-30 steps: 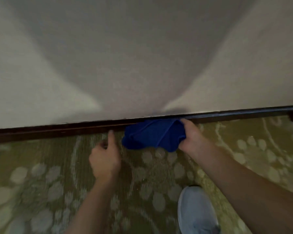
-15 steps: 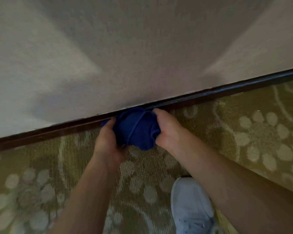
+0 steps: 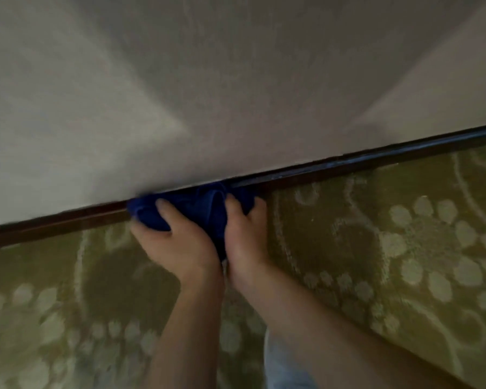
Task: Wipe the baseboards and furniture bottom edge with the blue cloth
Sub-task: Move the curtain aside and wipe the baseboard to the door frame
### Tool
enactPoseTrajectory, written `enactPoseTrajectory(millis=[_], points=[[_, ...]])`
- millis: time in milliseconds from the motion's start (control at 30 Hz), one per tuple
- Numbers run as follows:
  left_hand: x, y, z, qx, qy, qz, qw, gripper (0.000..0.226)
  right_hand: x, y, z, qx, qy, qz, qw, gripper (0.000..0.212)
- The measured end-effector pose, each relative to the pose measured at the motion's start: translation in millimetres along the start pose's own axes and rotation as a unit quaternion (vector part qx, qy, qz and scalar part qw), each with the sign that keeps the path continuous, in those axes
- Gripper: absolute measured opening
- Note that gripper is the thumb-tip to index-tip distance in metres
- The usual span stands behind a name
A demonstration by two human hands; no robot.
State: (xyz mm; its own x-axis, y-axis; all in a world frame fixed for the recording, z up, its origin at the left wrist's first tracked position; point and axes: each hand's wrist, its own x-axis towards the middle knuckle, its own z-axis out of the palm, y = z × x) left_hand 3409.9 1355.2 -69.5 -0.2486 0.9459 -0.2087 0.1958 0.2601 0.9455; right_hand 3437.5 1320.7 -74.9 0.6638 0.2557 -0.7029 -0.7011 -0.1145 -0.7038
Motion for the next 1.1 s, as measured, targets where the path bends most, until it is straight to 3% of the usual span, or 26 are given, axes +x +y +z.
enactPoseTrajectory(millis=[133,267,333,433,500,600,700,767,833,933,1033,1100], points=[[-13.2,-12.8,12.2,0.101,-0.011,0.121,0.987,0.027,15.7,-20.4,-15.2,-0.047,0.055,-0.020,0.997,0.020],[-35.1,-20.0,18.3,0.153,-0.168,0.234,0.945,0.009,24.2,-39.3,-52.1,-0.025,0.141,-0.059,0.988,0.012],[-27.3,-25.5,13.4,0.144,-0.187,0.233,0.943,0.011,27.1,-43.0,-51.1,-0.006,0.145,-0.071,0.987,0.014],[-1.6,-28.6,-2.1,0.094,-0.071,0.166,0.979,0.024,14.4,-31.4,-22.1,-0.079,0.138,-0.120,0.980,0.026],[7.3,-24.6,-7.4,0.084,-0.035,0.125,0.988,0.024,2.9,-23.9,-4.8,-0.135,0.082,-0.125,0.979,0.022],[-11.6,-16.3,1.4,0.141,-0.089,0.170,0.971,0.015,5.1,-29.5,-20.5,-0.191,0.063,-0.136,0.970,0.016],[-38.7,-17.7,21.5,0.193,-0.201,0.240,0.930,0.009,25.4,-47.4,-60.6,-0.163,0.173,-0.165,0.957,0.017],[-44.0,-17.8,30.1,0.173,-0.258,0.222,0.924,0.013,33.9,-59.1,-75.5,-0.133,0.210,-0.191,0.949,0.017],[-40.1,-18.5,28.1,0.133,-0.272,0.160,0.940,0.017,34.0,-62.5,-70.5,-0.133,0.206,-0.205,0.947,0.022],[-25.3,-16.7,9.4,0.069,-0.182,0.066,0.979,0.019,23.7,-51.1,-37.6,-0.149,0.180,-0.214,0.948,0.023],[-6.9,-18.0,-11.6,0.048,-0.085,0.011,0.995,0.015,2.3,-27.4,-1.8,-0.204,0.094,-0.221,0.949,0.015],[2.5,-21.2,-18.7,0.030,-0.085,-0.027,0.996,0.015,-1.9,-22.4,3.1,-0.216,0.050,-0.209,0.952,0.013]])
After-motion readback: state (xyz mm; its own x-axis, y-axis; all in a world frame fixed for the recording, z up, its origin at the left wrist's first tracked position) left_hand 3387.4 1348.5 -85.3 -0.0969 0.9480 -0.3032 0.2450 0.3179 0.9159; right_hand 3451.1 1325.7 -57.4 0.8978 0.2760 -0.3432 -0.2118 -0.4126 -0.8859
